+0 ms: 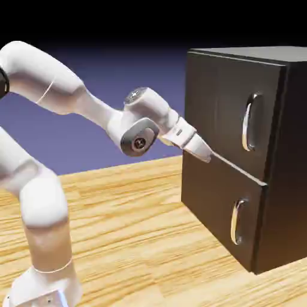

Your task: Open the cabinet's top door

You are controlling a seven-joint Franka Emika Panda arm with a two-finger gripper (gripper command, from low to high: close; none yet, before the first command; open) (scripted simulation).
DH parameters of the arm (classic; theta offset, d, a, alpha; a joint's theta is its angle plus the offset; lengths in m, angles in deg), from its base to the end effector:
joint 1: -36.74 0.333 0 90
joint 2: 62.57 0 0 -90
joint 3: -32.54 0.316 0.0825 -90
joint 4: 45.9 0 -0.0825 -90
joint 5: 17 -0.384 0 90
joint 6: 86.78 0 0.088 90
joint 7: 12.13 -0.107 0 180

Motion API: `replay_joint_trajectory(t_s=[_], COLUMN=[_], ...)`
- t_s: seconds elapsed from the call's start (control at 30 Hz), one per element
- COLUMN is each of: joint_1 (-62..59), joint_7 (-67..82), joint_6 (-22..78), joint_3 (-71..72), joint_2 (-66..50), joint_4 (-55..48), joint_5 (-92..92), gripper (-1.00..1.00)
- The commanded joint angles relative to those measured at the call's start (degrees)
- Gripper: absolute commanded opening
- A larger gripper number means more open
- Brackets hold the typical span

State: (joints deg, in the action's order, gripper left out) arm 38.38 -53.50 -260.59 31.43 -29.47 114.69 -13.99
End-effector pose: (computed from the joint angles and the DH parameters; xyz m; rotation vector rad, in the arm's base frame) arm 0.3895 0.0074 0.4642 -2.5200 0.8693 -1.0725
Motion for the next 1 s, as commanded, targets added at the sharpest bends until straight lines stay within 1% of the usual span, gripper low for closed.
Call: replay_joint_trajectory(t_s=[0.0,0.97], joint_1=[0.79,23.71], joint_7=[0.9,27.03], joint_6=[0.16,4.82], joint_3=[-0.92,-27.6], joint_2=[0.37,11.13], joint_4=[-0.34,-10.23], joint_5=[2.5,74.76], gripper=[0.0,0.0])
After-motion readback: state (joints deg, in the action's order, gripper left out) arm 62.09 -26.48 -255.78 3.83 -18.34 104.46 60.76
